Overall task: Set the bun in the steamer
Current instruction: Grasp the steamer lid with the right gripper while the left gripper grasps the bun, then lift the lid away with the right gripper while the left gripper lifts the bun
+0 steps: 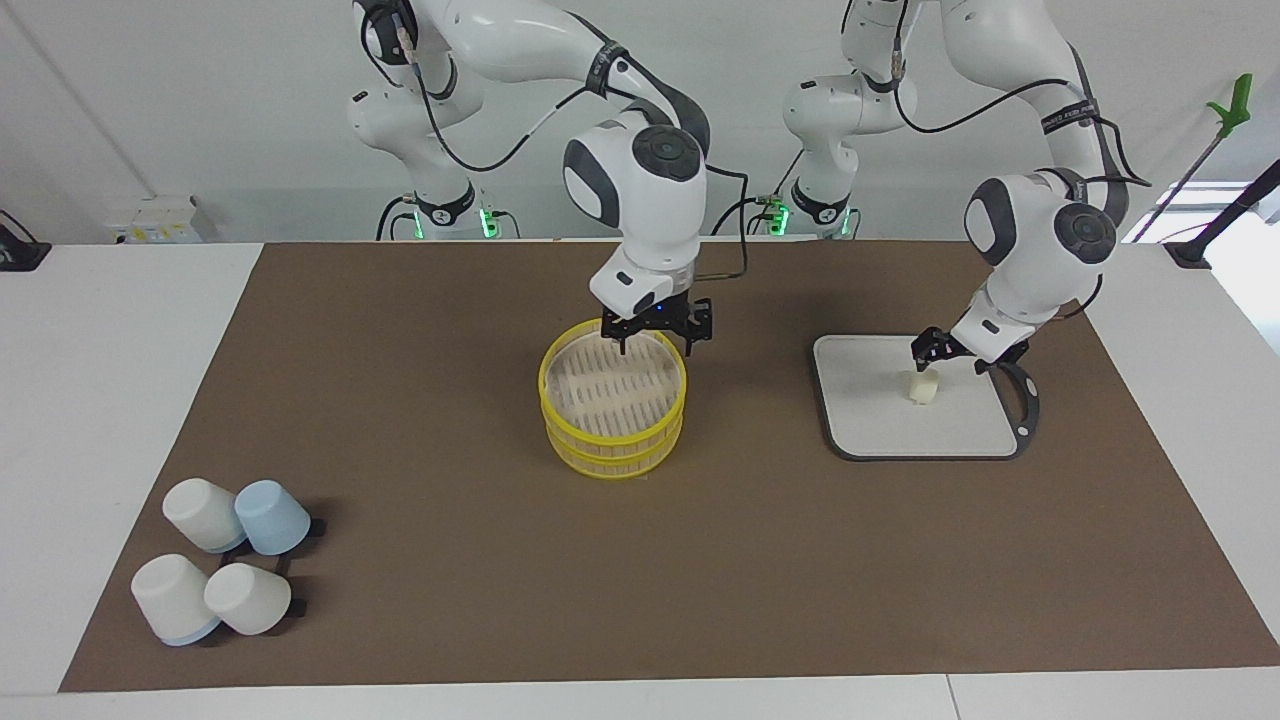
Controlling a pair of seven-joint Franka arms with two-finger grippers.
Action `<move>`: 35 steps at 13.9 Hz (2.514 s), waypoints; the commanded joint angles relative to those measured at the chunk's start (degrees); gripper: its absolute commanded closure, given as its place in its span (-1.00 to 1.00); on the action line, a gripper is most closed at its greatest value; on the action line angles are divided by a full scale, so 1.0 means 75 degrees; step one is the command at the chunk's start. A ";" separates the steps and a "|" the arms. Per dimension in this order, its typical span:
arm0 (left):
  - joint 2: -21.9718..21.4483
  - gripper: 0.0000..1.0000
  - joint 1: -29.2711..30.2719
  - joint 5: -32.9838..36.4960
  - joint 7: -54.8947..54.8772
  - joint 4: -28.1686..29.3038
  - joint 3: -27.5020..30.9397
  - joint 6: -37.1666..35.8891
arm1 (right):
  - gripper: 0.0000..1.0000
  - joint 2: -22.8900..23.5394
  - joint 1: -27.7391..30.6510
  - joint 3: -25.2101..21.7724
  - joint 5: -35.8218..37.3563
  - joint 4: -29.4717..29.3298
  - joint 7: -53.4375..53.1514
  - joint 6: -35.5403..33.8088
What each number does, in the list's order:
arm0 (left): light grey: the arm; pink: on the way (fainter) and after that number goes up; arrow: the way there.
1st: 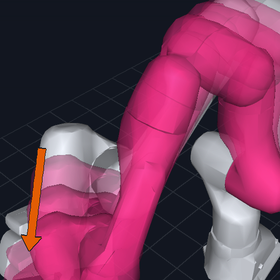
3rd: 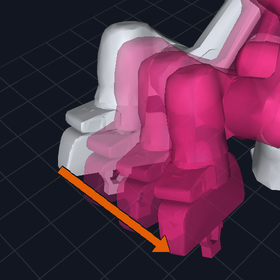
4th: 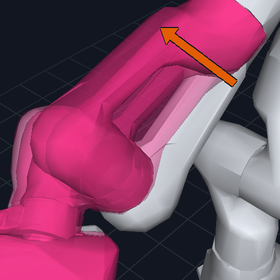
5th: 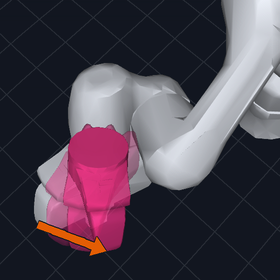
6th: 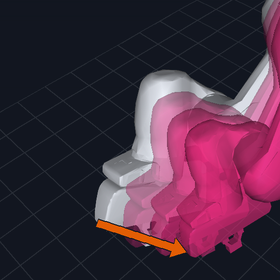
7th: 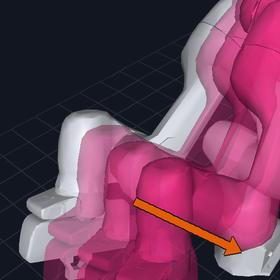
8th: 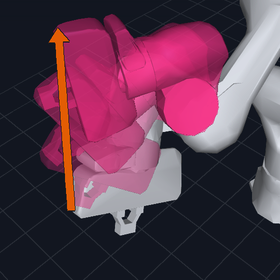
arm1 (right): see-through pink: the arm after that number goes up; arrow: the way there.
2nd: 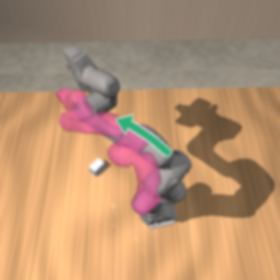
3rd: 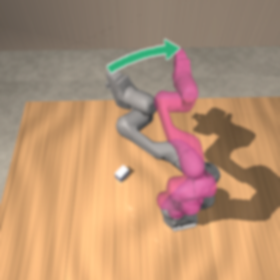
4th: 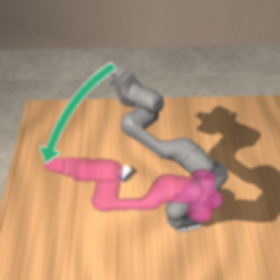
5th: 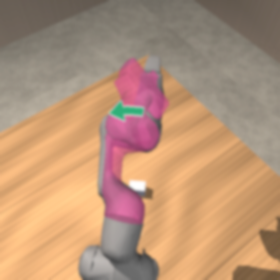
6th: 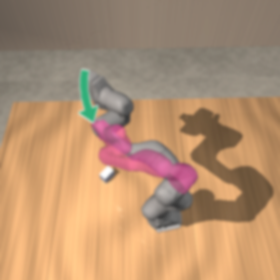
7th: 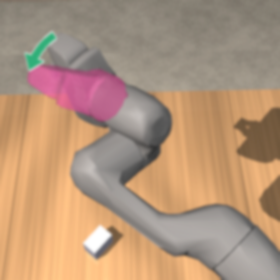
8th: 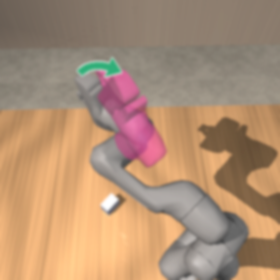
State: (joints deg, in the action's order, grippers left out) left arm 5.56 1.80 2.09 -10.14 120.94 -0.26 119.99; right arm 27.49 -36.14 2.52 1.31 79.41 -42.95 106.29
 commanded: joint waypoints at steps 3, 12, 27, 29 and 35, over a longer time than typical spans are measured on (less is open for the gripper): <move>-0.0109 -1.00 0.0005 0.0132 -0.0089 0.0667 0.0023 0.0746 | -0.82 0.0354 -0.0044 -0.0020 0.0060 -0.0334 -0.0202 0.0100; 0.0254 -1.00 -0.0065 0.0132 -0.0042 0.0856 0.0023 0.1227 | -0.52 0.0542 -0.0068 -0.0020 -0.0022 0.0041 -0.0390 0.0792; 0.0465 0.30 -0.0297 -0.0475 0.0986 -0.0652 0.0011 -0.0293 | 1.00 -0.0464 0.1265 -0.0019 -0.0456 -0.0111 0.1339 -0.0049; 0.0722 0.30 -0.0649 -0.0560 0.2072 -0.1635 0.0000 -0.1101 | 1.00 -0.0699 0.1991 -0.0020 -0.0386 -0.0076 0.2393 -0.0262; 0.1320 0.24 -0.2989 -0.1203 0.6934 -0.3466 0.0012 -0.2077 | 1.00 -0.0888 0.3703 -0.0020 -0.0467 -0.0052 0.4636 -0.0602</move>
State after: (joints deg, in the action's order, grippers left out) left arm 12.44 -13.92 -5.55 31.00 100.61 -1.24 106.88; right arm 21.98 -10.82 1.56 -1.07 77.98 -10.29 102.34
